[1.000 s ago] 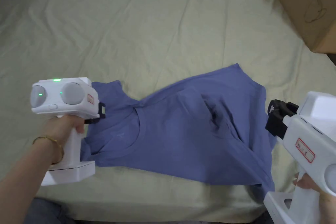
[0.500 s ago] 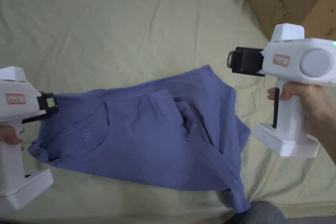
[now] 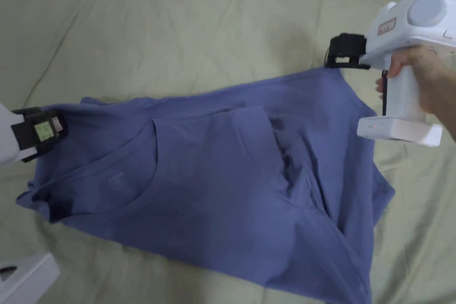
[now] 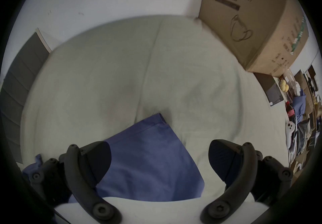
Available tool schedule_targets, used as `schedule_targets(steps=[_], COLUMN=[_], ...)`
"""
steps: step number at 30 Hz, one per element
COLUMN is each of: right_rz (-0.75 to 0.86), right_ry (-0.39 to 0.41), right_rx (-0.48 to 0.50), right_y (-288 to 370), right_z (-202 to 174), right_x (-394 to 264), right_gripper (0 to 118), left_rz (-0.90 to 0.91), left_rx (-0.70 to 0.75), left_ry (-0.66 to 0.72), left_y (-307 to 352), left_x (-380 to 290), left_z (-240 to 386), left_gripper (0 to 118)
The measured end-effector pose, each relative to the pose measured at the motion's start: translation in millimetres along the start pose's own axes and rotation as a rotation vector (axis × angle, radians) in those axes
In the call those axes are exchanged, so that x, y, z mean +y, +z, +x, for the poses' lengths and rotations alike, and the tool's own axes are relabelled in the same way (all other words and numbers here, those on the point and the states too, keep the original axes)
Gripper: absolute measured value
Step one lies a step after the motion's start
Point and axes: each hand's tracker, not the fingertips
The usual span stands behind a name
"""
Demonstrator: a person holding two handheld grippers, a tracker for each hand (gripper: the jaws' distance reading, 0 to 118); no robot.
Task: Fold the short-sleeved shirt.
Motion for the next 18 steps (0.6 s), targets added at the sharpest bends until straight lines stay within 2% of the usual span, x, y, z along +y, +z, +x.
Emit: schedule_targets(steps=[5,7,8,11,13,14,18], right_rz=[-0.012,-0.022,-0.023,-0.025,-0.021,-0.019,-0.005], right_ry=[-0.041,-0.050,-0.055,-0.052,-0.077,-0.105,-0.122], right_rx=[0.021,0.029,0.026,0.007,0.033,0.063,0.071], right_y=[-40,-50,-54,-59,-59,-58,-29], right_z=[0,-1,-2,-8,-7,-7,-3], right_x=[7,9,9,8,7,7,4], right_gripper=[102,93,85,38,9,5,4], left_rz=[-0.004,-0.007,-0.010,-0.020,-0.021,-0.024,-0.024], left_rx=[0.005,0.008,0.013,0.022,0.022,0.026,0.026], left_ry=[0.033,0.037,0.040,0.048,0.054,0.054,0.055], left_y=[-9,-12,-14,-17,-19,-19,-17], left_x=[-1,-2,-3,-4,-6,-6,-6], left_z=[-2,-4,-4,-7,-9,-8,-7], left_gripper=[0,0,0,0,0,0,0])
